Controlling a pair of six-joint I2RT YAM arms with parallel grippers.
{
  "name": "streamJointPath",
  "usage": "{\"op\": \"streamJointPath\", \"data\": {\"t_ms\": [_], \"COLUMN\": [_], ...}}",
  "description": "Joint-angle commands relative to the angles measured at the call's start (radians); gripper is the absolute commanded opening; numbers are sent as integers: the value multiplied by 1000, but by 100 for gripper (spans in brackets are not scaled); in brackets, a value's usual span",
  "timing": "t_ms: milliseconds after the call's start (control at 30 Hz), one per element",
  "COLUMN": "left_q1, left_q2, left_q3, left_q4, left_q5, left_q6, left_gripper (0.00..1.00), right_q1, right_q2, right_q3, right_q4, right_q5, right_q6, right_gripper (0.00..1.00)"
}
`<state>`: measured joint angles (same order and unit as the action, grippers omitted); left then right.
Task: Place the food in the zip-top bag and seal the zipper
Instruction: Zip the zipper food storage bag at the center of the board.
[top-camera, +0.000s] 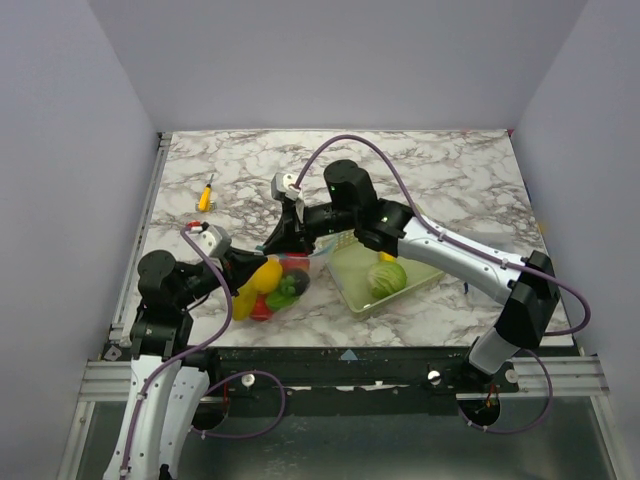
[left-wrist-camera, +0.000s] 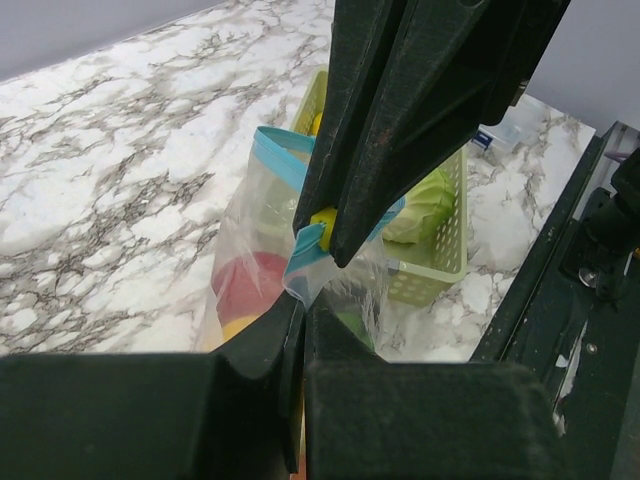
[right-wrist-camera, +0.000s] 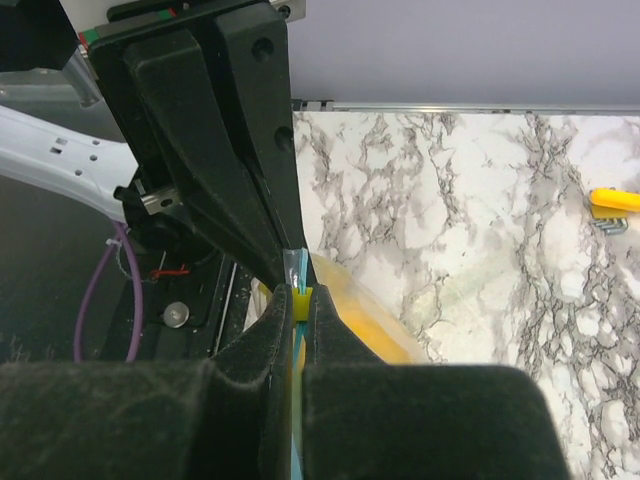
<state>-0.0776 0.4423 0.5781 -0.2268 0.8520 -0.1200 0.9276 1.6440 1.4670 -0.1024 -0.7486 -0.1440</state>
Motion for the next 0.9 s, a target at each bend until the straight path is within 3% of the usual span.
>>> {"op": "streamJointPath", "data": {"t_ms": [0, 433, 600, 767, 867], "left_q1": [9, 11, 11, 11, 11], "left_q2": [-48, -60, -37, 35, 72], "left_q3": [18, 30, 44, 68, 81], "left_q4": [51, 35, 48, 91, 131], "left_q5": [-38, -51, 58, 172, 203], "left_q6": [0, -4, -19, -73, -103], "left_gripper": [0, 0, 0, 37, 41], "right_q1": [-28, -84, -84, -82, -82], "right_q2": [-28, -94, -54, -22, -18], "right_q3": [-18, -99, -56, -19, -16], "right_q4": [-76, -66, -58, -53, -55], "right_q5": [29, 40, -43, -110, -111], "right_q6": [-47, -29, 10, 39, 40], "right_gripper": [0, 0, 1, 1, 1]}}
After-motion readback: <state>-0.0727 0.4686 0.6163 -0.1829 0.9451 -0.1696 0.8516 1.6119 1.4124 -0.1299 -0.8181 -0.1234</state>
